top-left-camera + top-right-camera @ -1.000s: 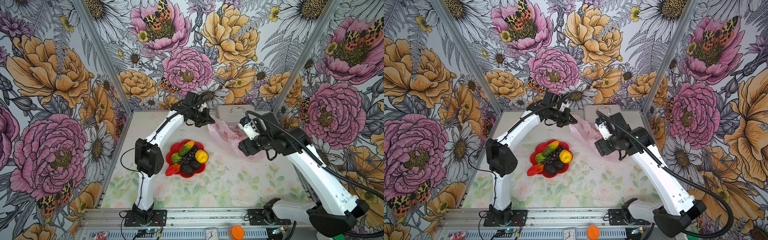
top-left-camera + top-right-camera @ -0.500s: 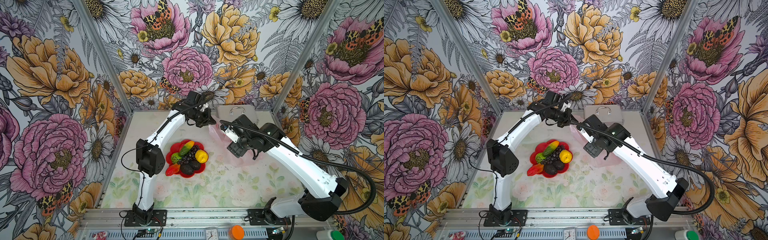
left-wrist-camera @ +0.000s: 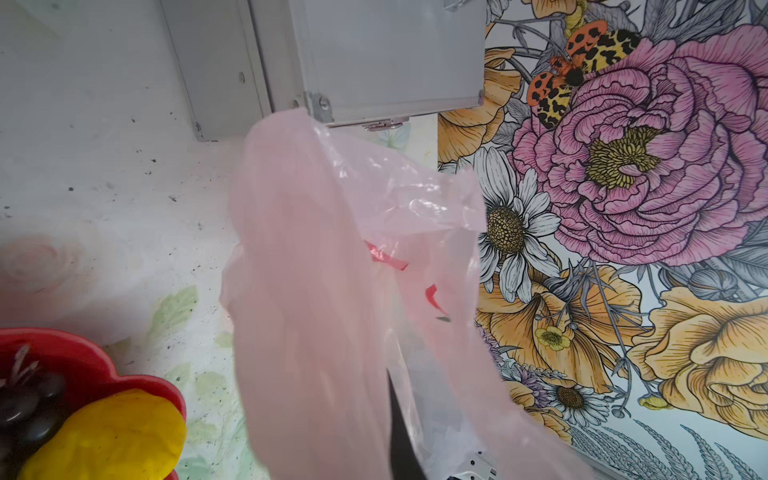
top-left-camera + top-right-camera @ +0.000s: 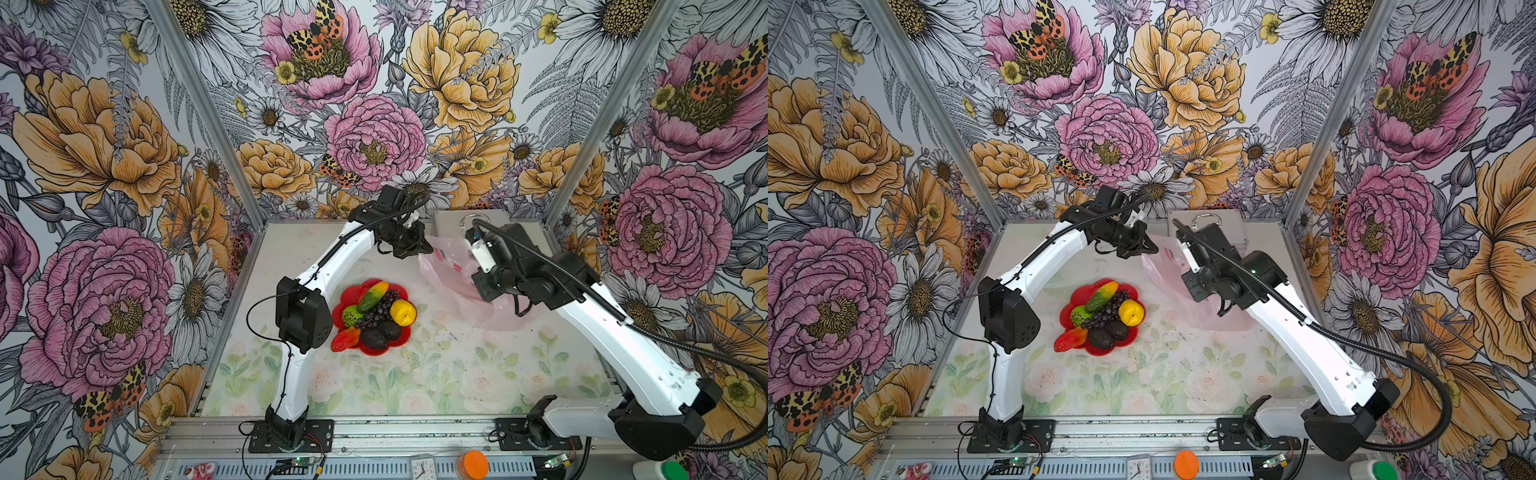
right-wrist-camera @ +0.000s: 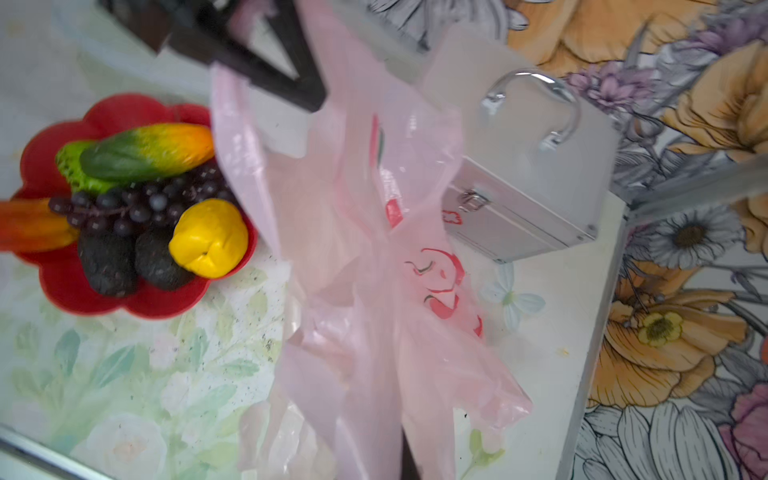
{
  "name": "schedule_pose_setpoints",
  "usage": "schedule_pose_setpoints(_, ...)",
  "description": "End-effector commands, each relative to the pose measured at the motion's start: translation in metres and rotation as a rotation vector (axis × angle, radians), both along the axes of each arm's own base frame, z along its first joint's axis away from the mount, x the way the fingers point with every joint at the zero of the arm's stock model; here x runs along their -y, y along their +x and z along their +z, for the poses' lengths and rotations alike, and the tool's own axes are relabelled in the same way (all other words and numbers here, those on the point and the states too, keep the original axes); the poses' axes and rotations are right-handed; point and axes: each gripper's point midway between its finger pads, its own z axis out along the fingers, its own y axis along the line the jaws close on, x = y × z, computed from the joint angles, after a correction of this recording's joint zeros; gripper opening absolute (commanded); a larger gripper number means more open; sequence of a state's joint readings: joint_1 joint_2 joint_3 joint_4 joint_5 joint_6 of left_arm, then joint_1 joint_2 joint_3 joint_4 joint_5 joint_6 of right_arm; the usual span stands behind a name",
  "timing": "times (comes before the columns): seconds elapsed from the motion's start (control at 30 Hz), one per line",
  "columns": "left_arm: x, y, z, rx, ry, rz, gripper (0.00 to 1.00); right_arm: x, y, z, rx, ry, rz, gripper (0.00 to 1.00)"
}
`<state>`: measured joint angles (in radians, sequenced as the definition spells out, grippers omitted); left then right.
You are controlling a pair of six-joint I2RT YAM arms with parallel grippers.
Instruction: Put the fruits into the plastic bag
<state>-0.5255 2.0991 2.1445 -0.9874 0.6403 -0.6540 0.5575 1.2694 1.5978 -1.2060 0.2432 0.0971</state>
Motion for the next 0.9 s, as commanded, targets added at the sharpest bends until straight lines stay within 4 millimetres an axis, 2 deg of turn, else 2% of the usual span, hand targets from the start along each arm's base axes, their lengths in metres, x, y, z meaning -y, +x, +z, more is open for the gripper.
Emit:
schedule_pose_setpoints(0.0,-0.029,-0.004,0.037,0.124,0.017,0.032,0.0,0.045,0.012,0.056,0.173,0.217,-0.276,0.0)
schedule_pose_setpoints(0.03,-0.035,-0.007,0.043,0.142,0.019,0.037,0.0,0.056,0.012,0.065,0.191,0.257,-0.332,0.0)
schedule_pose_setpoints(0.1,-0.047,-0.014,0.057,0.171,0.018,0.05,0.0,0.062,0.014,0.075,0.197,0.334,-0.39,0.0)
schedule_pose_setpoints(0.2,-0.074,-0.031,0.094,0.247,0.009,0.099,0.0,0.048,0.021,0.088,0.176,0.456,-0.389,0.0)
schedule_pose_setpoints(0.27,-0.098,-0.042,0.126,0.32,0.007,0.147,0.0,0.032,0.028,0.104,0.167,0.55,-0.357,0.0)
schedule_pose_setpoints(0.47,-0.184,-0.078,0.23,0.595,-0.008,0.332,0.0,-0.025,0.053,0.186,0.307,0.787,-0.15,0.0)
schedule_pose_setpoints(0.6,-0.216,-0.102,0.278,0.798,0.033,0.399,0.0,-0.08,0.065,0.235,0.415,0.774,0.075,0.0)
schedule_pose_setpoints(0.7,-0.231,-0.116,0.315,0.934,0.048,0.441,0.0,-0.112,0.064,0.285,0.587,0.739,0.207,0.0)
schedule_pose_setpoints(0.73,-0.237,-0.121,0.324,0.97,0.058,0.463,0.0,-0.12,0.061,0.3,0.638,0.744,0.236,0.0)
schedule_pose_setpoints(0.77,-0.243,-0.123,0.329,0.981,0.069,0.493,0.0,-0.122,0.062,0.306,0.66,0.755,0.234,0.0)
schedule_pose_setpoints(0.8,-0.252,-0.122,0.326,0.962,0.08,0.534,0.0,-0.125,0.067,0.304,0.654,0.769,0.219,0.0)
schedule_pose_setpoints(0.87,-0.268,-0.117,0.307,0.875,0.096,0.596,0.0,-0.133,0.081,0.281,0.584,0.758,0.191,0.0)
